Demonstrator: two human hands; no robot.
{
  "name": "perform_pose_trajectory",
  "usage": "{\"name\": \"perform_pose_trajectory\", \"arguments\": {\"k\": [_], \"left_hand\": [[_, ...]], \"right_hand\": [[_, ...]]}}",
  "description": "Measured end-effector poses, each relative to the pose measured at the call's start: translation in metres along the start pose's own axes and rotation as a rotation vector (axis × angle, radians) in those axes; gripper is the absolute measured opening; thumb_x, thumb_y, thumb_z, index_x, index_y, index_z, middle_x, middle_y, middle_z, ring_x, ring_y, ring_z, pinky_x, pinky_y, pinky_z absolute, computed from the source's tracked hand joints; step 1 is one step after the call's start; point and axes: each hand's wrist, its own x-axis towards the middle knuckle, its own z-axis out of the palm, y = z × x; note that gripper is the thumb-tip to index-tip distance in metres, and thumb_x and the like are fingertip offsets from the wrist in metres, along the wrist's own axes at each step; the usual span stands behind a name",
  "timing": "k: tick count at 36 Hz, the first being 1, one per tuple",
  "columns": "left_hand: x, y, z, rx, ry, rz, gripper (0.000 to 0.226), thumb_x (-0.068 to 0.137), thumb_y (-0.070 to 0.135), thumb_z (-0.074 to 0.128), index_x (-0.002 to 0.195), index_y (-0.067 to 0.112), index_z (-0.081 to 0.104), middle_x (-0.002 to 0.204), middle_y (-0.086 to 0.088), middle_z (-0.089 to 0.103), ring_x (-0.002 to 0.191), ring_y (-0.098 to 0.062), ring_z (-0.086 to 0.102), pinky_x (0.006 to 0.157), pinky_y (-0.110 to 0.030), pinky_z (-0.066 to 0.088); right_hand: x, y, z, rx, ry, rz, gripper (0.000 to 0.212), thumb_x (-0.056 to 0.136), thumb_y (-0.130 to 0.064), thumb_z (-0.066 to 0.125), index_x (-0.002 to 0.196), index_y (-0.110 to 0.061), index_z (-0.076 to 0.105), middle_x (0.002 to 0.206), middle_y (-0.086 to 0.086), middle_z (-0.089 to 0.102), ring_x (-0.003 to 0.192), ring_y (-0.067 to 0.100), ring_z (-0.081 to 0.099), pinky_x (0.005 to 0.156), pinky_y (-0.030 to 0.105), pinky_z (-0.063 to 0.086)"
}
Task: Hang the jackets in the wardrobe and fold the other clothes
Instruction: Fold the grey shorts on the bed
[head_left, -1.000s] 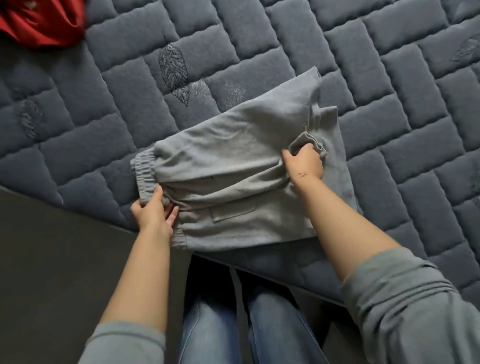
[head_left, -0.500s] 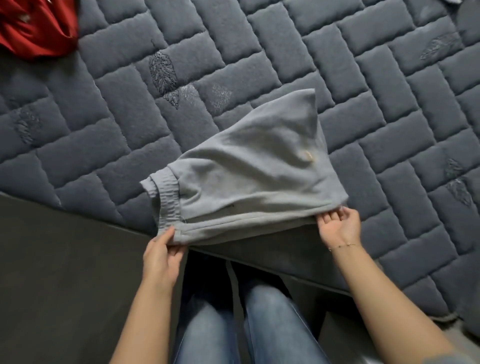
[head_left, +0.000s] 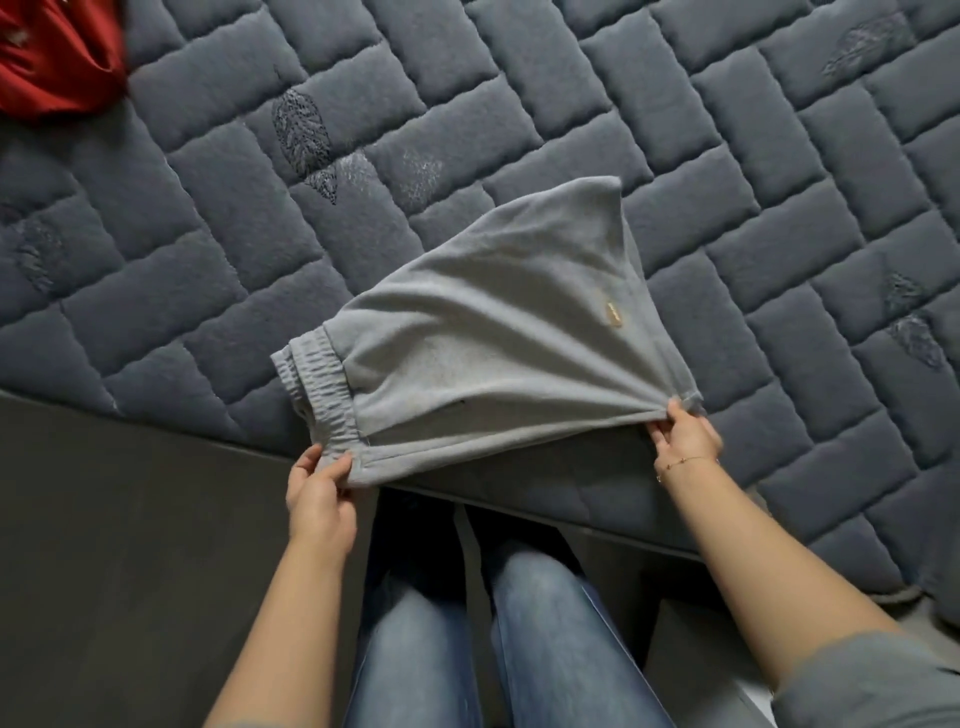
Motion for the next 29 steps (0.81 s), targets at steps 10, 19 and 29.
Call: {"name": "perform_pose_trajectory", "arguments": {"k": [10, 19, 29], "left_hand": [[-0.042, 0.011, 0.063, 1.136, 0.225, 0.795, 0.047, 0.071, 0.001, 0.059, 0.117, 0.01, 0.056, 0.144, -0.013, 0.034, 0.129, -0.036, 0.032, 0.103, -0.046, 0.026], [-0.029, 0.03, 0.236, 1.436, -0.313, 1.017, 0.045, 0.089, 0.033, 0.062, 0.129, 0.019, 0.048, 0.134, -0.007, 0.046, 0.129, -0.027, 0.036, 0.104, -0.041, 0.028], [0.002, 0.037, 0.313, 1.516, -0.451, 1.046, 0.037, 0.084, 0.034, 0.07, 0.11, 0.011, 0.058, 0.113, -0.012, 0.059, 0.106, -0.03, 0.055, 0.087, -0.037, 0.04]], "right_hand": [[-0.003, 0.004, 0.008, 0.078, 0.058, 0.113, 0.033, 0.091, -0.007, 0.064, 0.122, -0.001, 0.054, 0.129, 0.016, 0.058, 0.117, 0.026, 0.059, 0.101, 0.039, 0.047], [0.006, 0.004, 0.006, 0.01, -0.122, 0.252, 0.028, 0.085, -0.023, 0.072, 0.108, -0.012, 0.062, 0.116, 0.008, 0.065, 0.09, 0.017, 0.065, 0.073, 0.029, 0.053], [0.032, 0.013, -0.004, -0.202, -0.062, 0.036, 0.036, 0.088, -0.043, 0.065, 0.103, -0.011, 0.058, 0.112, 0.005, 0.063, 0.102, 0.02, 0.057, 0.089, 0.033, 0.045]]}}
